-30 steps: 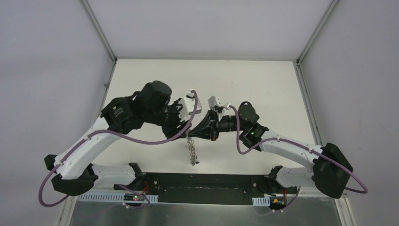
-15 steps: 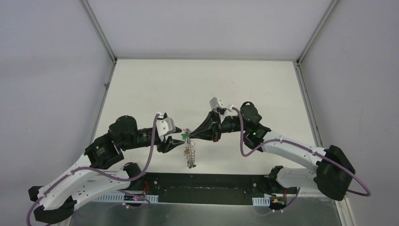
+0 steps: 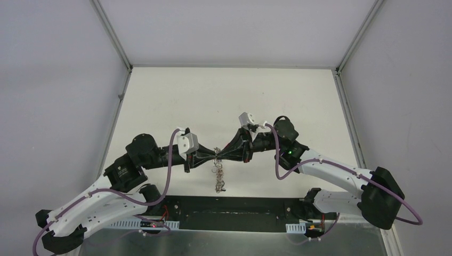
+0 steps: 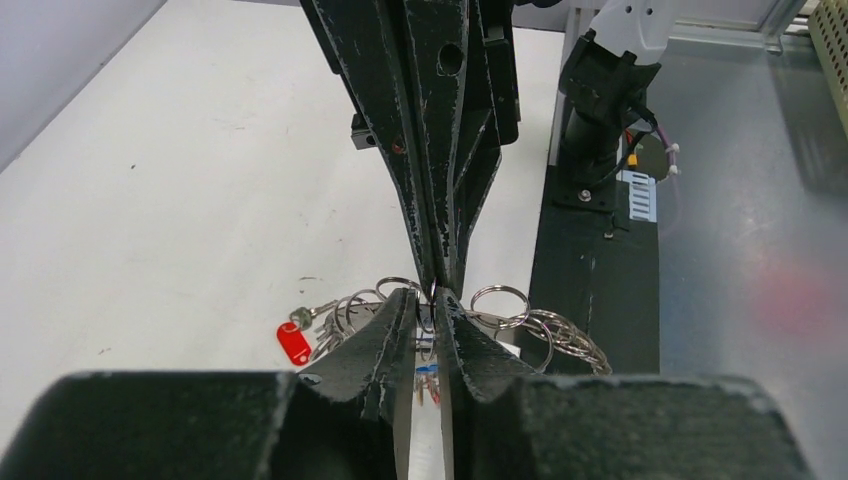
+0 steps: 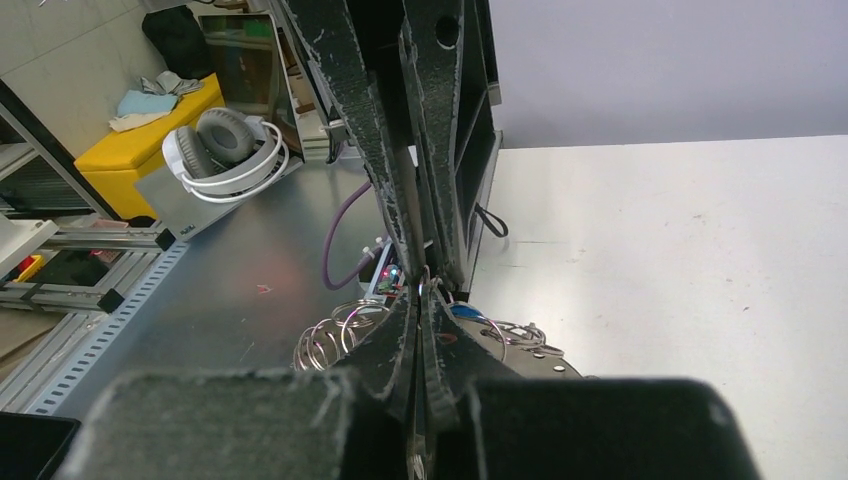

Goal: Put the keys on the keyring

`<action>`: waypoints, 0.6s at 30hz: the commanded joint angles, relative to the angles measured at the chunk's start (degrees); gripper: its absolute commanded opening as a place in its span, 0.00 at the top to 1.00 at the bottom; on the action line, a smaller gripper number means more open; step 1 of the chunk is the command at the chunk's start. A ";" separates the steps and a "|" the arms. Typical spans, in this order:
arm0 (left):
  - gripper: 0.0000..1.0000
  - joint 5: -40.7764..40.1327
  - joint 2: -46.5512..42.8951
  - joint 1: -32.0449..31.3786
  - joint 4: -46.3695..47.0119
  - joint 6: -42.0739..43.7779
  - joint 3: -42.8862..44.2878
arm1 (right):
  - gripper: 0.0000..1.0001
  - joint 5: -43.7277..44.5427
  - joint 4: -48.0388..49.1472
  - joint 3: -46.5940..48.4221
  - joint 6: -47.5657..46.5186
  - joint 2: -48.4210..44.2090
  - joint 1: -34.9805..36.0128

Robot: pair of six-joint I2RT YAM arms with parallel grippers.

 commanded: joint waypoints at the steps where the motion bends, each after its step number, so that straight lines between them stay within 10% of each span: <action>1: 0.90 3.71 1.76 -0.14 4.58 -1.47 -0.21 | 1.00 -0.58 3.51 0.71 -1.13 -1.98 0.28; 5: 0.99 4.20 2.54 -0.13 4.13 -1.02 0.05 | 1.00 -0.35 3.42 0.55 -1.14 -2.16 0.26; 11: 0.79 2.29 2.20 -0.13 2.65 -0.39 1.52 | 1.00 -0.17 3.24 0.36 -1.30 -2.38 0.26; 18: 0.79 0.51 0.43 -0.11 -0.66 1.12 2.66 | 1.00 -0.22 3.08 0.44 -1.34 -2.42 0.31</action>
